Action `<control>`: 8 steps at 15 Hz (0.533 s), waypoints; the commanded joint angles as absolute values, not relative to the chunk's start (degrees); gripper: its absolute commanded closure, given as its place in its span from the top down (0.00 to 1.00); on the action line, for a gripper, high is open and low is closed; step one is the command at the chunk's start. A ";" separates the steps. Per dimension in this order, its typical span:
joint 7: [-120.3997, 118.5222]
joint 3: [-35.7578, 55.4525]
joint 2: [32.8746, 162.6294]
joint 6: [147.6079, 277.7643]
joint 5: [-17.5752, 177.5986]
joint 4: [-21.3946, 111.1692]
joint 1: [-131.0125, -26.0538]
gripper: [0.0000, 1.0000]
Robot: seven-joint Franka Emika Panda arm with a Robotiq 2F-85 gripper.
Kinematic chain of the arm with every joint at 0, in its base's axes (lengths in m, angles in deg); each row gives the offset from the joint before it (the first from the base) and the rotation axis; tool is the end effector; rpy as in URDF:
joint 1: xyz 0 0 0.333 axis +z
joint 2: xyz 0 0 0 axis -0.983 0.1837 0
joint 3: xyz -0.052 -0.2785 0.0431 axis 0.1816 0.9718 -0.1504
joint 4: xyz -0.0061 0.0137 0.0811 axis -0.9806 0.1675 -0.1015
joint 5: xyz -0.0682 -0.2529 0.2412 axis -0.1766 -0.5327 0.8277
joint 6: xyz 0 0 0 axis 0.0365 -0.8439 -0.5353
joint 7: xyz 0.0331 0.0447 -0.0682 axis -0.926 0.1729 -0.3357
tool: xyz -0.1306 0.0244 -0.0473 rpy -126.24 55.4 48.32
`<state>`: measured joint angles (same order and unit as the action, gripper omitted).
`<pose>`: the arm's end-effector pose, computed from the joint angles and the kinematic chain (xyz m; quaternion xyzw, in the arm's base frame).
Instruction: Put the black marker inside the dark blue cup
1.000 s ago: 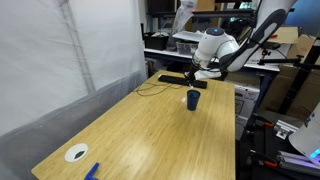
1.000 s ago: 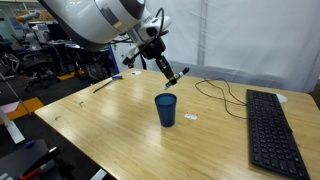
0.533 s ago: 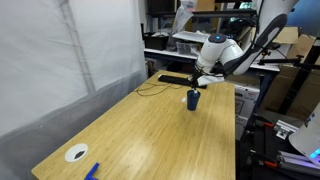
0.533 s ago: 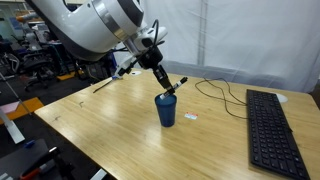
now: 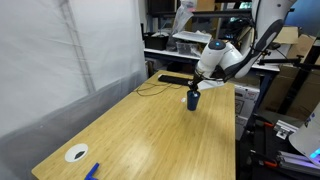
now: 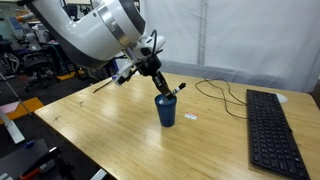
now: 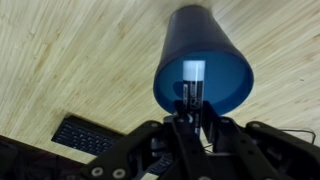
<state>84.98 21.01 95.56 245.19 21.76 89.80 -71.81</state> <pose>0.4874 -0.0209 0.2004 0.9179 -0.3210 0.2166 0.0863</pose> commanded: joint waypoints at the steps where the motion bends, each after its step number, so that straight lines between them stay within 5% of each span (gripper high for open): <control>1: 87.71 21.86 96.79 247.33 19.20 88.41 -71.45 0.51; 8: 79.72 18.47 94.73 245.69 29.01 90.83 -73.92 0.98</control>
<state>85.51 20.89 96.62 245.86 22.73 88.91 -71.84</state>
